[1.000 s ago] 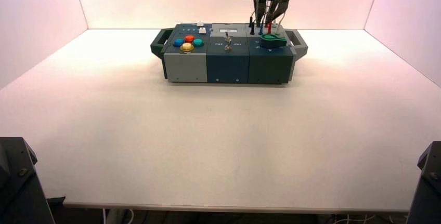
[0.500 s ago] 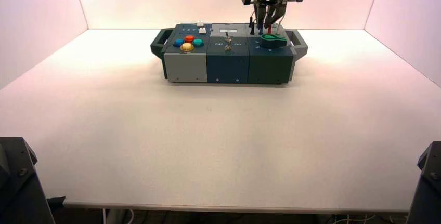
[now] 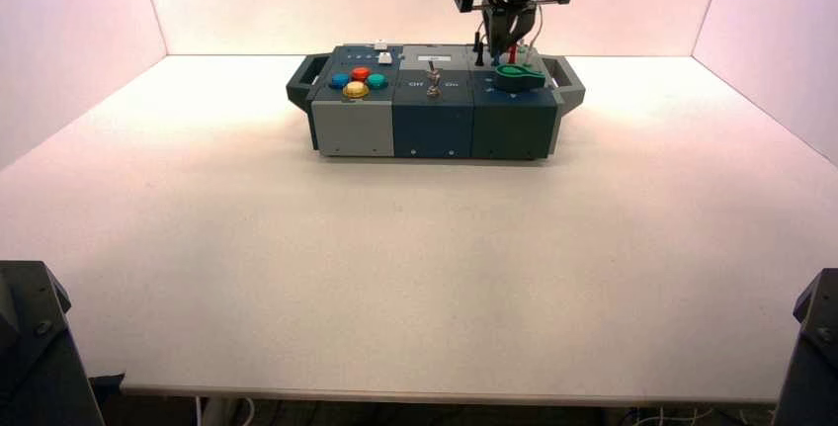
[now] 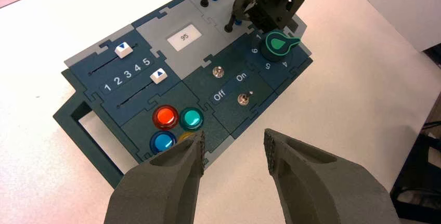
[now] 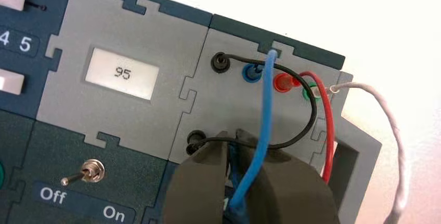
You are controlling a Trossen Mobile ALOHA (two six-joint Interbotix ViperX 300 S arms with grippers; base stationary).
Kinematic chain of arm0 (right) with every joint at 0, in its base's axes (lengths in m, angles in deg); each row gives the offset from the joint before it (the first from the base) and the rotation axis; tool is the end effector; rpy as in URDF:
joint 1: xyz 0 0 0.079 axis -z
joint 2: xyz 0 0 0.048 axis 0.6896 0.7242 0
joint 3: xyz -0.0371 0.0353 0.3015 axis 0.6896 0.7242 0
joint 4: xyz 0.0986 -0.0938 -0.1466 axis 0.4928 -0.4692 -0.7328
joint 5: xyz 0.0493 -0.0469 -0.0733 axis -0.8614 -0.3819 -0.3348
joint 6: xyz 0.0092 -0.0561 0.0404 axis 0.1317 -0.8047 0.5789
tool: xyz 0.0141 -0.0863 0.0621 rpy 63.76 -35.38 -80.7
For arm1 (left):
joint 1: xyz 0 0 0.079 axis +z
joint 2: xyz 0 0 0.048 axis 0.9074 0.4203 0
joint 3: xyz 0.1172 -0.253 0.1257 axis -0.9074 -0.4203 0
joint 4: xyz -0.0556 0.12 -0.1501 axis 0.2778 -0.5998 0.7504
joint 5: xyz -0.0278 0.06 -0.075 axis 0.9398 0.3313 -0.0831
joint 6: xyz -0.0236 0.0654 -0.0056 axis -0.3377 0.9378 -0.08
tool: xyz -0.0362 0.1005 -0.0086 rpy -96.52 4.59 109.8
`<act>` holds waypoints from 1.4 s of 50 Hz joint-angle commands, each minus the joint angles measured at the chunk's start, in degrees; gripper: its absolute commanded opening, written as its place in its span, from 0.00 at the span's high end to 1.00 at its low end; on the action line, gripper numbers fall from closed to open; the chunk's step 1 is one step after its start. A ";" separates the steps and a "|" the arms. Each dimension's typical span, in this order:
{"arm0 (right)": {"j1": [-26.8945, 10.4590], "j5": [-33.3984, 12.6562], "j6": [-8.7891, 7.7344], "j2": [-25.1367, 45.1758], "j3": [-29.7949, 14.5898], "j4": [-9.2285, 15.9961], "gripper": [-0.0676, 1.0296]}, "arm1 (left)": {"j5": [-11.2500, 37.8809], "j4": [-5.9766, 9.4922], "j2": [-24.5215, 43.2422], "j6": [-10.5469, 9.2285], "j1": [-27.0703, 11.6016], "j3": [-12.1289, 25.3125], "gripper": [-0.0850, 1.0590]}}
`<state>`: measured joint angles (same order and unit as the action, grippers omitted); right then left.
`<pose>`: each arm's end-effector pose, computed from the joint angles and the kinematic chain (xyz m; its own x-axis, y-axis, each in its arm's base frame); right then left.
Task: Pull the blue wire.
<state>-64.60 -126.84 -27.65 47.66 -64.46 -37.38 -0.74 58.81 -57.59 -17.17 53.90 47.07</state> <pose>0.4848 0.1702 0.0530 0.3796 0.0554 -0.9235 -0.2414 0.9695 -0.0411 0.3658 -0.1701 0.1696 0.3416 -0.6179 -0.7082 0.6953 0.6731 -0.2518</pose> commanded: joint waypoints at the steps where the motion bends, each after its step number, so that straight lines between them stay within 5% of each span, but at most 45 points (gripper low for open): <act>1: 0.26 -0.62 -0.53 -1.41 -1.49 -0.26 0.96 | -0.18 0.44 -1.41 0.26 -0.18 0.79 0.39; 37: -0.44 -4.66 -0.97 -7.12 -0.79 -0.26 0.96 | -0.18 0.44 -1.49 0.26 -0.18 0.79 0.39; 52: -2.46 -7.56 -1.49 -7.47 0.26 1.76 0.94 | -0.18 0.44 -1.49 0.09 -0.18 0.88 0.39; 61: -3.52 -8.96 -2.20 -8.44 0.00 3.78 0.62 | -0.26 0.44 -1.14 0.00 -0.09 1.05 0.39; 70: -3.60 -10.20 -2.20 -10.81 1.23 3.96 0.51 | -0.26 0.35 -1.05 0.00 -0.09 1.14 0.39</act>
<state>-68.21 -136.86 -29.67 40.81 -62.97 -33.60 -0.82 58.90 -57.50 -17.26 53.90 47.07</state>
